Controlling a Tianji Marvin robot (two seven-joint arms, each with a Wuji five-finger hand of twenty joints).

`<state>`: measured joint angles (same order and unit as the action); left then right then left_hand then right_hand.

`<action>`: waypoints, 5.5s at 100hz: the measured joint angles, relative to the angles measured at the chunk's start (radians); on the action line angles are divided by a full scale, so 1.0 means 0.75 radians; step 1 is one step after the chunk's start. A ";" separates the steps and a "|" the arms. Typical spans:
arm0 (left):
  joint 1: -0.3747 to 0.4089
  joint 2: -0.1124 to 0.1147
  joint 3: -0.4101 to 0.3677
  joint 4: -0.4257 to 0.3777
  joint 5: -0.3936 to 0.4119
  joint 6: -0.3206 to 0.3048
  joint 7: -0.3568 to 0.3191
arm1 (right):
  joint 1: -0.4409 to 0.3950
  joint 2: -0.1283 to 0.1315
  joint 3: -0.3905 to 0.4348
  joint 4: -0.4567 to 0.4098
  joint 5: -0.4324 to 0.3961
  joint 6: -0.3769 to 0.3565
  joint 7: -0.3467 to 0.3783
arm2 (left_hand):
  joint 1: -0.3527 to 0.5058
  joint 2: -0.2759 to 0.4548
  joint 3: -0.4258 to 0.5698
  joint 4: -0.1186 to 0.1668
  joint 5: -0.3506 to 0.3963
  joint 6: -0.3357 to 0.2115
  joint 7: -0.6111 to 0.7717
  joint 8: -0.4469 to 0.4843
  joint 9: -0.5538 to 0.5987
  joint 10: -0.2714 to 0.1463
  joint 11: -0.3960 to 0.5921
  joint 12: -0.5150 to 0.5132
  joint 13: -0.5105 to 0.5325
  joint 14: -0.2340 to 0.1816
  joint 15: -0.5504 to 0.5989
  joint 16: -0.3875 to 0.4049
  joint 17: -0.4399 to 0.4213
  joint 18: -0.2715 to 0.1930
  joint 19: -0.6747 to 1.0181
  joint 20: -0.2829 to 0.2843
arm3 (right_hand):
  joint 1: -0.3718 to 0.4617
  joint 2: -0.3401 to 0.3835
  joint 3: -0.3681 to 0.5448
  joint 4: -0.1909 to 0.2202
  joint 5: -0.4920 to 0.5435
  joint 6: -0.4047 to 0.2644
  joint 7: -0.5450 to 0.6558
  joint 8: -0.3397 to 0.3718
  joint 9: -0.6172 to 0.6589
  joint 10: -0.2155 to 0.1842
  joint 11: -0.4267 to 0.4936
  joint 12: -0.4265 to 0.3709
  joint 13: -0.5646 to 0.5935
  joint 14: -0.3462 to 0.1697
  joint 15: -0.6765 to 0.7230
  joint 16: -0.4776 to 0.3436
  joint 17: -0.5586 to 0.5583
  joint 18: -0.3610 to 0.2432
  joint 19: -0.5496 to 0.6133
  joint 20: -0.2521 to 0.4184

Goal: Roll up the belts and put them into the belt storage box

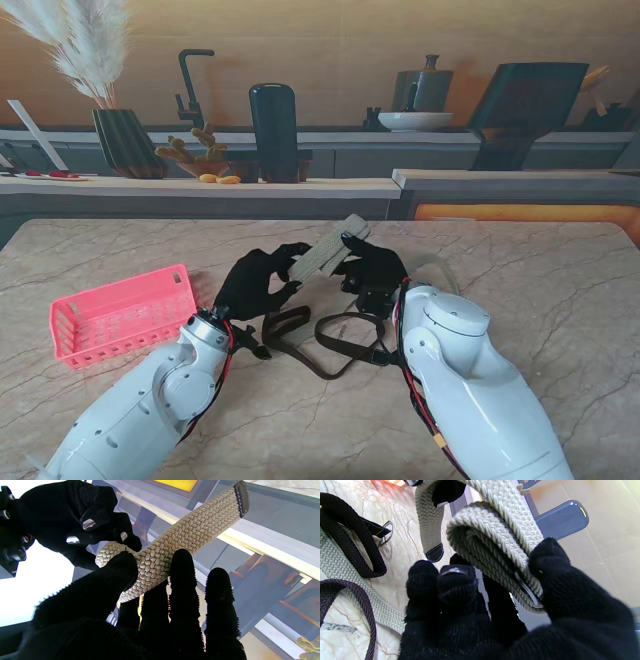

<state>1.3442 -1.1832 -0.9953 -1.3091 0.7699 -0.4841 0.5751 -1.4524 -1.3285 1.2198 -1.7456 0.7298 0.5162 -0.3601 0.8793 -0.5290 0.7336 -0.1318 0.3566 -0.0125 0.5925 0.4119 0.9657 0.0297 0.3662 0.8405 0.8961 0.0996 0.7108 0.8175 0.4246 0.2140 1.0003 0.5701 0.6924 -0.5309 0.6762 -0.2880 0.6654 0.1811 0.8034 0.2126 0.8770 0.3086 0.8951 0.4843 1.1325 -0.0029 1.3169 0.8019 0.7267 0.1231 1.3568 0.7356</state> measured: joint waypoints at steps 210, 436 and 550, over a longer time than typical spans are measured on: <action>-0.140 0.063 0.171 0.104 0.345 0.074 0.237 | 0.057 -0.034 -0.082 0.114 0.393 -0.009 -0.151 | -0.080 -0.099 -0.051 -0.064 -0.082 0.118 -0.023 -0.084 0.115 -0.016 0.293 -0.263 0.170 -0.051 0.312 -0.135 0.111 -0.055 0.082 -0.162 | 0.040 0.167 -0.196 0.005 0.000 0.072 0.031 0.019 0.030 0.009 0.018 -0.033 0.053 -0.010 0.092 -0.027 0.062 0.000 0.126 0.000; -0.058 -0.009 0.042 0.021 0.068 0.127 0.134 | 0.037 0.114 -0.089 0.114 -0.466 0.183 0.606 | -0.386 -0.347 0.138 -0.013 0.255 -0.126 0.462 0.197 0.245 0.108 0.612 -0.290 0.384 0.039 0.526 -0.232 0.250 0.023 0.320 -0.145 | -0.256 0.351 -0.131 0.272 0.050 -0.056 -0.477 0.396 -0.349 0.068 -0.042 0.036 -0.332 0.172 -0.103 -0.012 -0.345 0.109 -0.038 -0.013; 0.049 -0.040 -0.021 -0.166 -0.577 0.277 -0.344 | 0.108 0.259 -0.246 0.358 -1.612 -1.089 0.367 | -0.381 -0.346 0.167 -0.011 0.255 -0.095 0.436 0.263 0.244 0.130 0.631 -0.234 0.382 0.062 0.572 -0.168 0.219 0.030 0.320 -0.130 | -0.282 -0.211 0.246 0.252 -0.481 -0.213 -0.217 0.340 -0.692 -0.088 -0.291 -0.117 -0.437 -0.034 -0.583 -0.164 -0.263 -0.023 -0.412 -0.033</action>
<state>1.3809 -1.2133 -1.0114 -1.4338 0.3371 -0.2767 0.3170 -1.3713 -1.1340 1.0349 -1.4770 -0.4792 -0.3003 -0.0847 0.5938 -0.7889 0.8590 -0.1400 0.5474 -0.0835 0.9197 0.6095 1.1486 0.1276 0.8392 0.6650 1.1828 0.1462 1.1402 0.6915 0.5889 0.2368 1.2403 0.4723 0.4808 -0.6893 0.8610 -0.0994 0.3048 0.0211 0.6403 0.4679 0.3579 0.2429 0.6767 0.3964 0.8048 -0.0280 0.8794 0.6792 0.5293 0.1059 1.0479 0.7112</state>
